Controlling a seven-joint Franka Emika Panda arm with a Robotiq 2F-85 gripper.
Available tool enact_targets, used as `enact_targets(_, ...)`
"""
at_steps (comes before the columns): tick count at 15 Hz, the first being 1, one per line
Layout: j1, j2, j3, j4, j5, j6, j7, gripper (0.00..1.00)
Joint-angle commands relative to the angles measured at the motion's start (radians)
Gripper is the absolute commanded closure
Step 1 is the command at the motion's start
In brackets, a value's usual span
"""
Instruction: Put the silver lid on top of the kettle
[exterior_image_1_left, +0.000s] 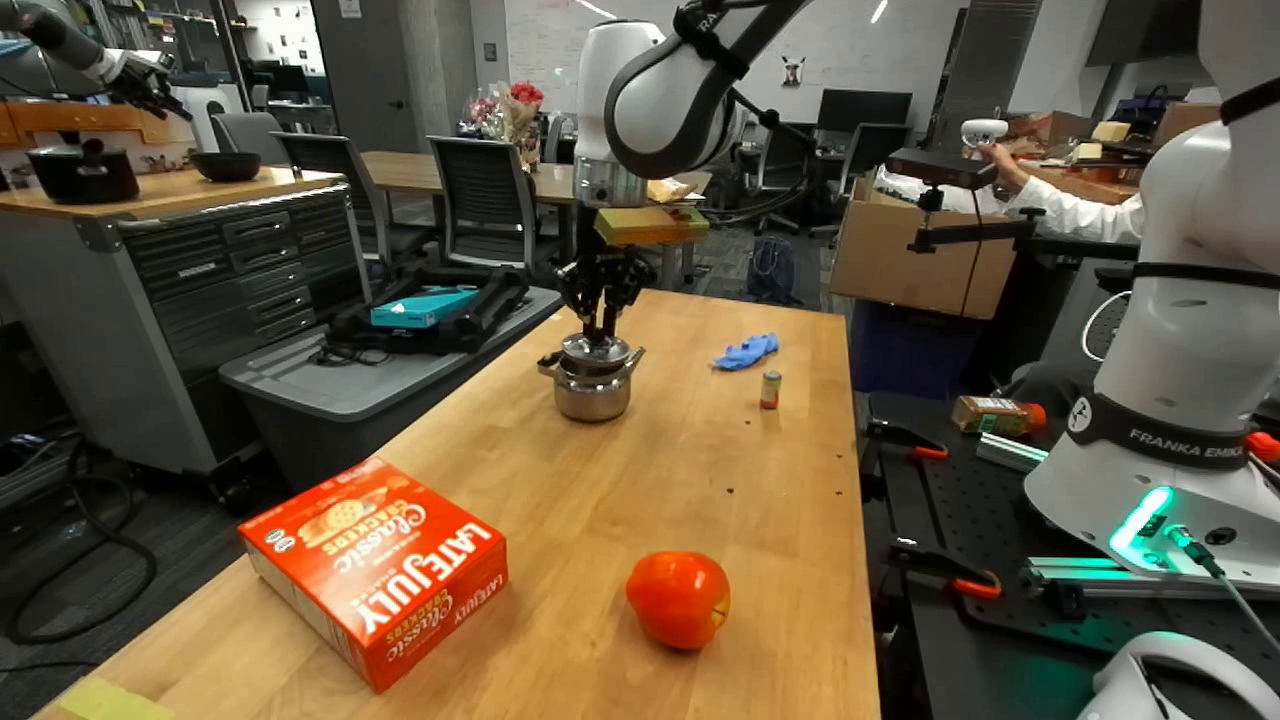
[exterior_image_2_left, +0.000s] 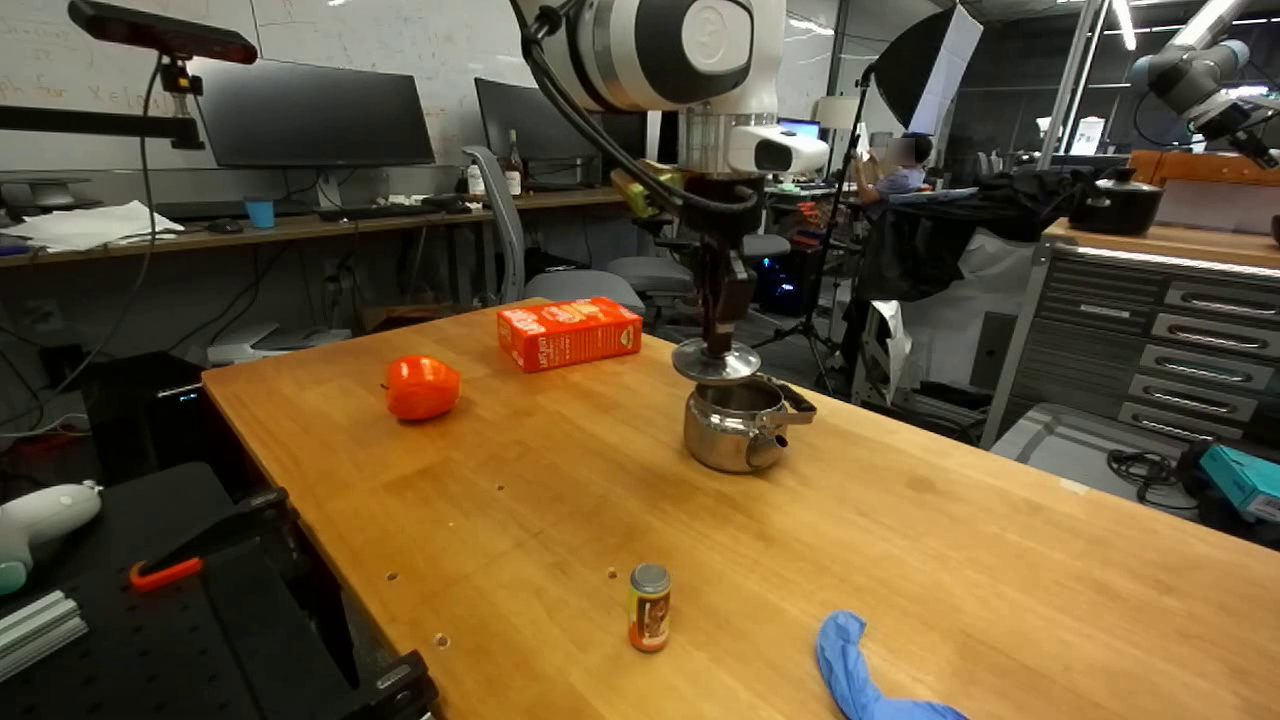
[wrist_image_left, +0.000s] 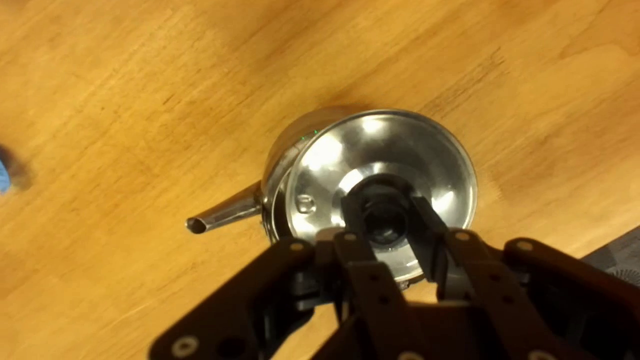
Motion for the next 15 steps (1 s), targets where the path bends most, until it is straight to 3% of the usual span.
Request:
enact_targets(1, 0.014, 0.041, -0.019, 0.059, 0.013, -0.013, 0.045, 0.89)
enact_targets(15, 0.006, 0.107, -0.027, 0.106, 0.055, 0.0, 0.064, 0.89)
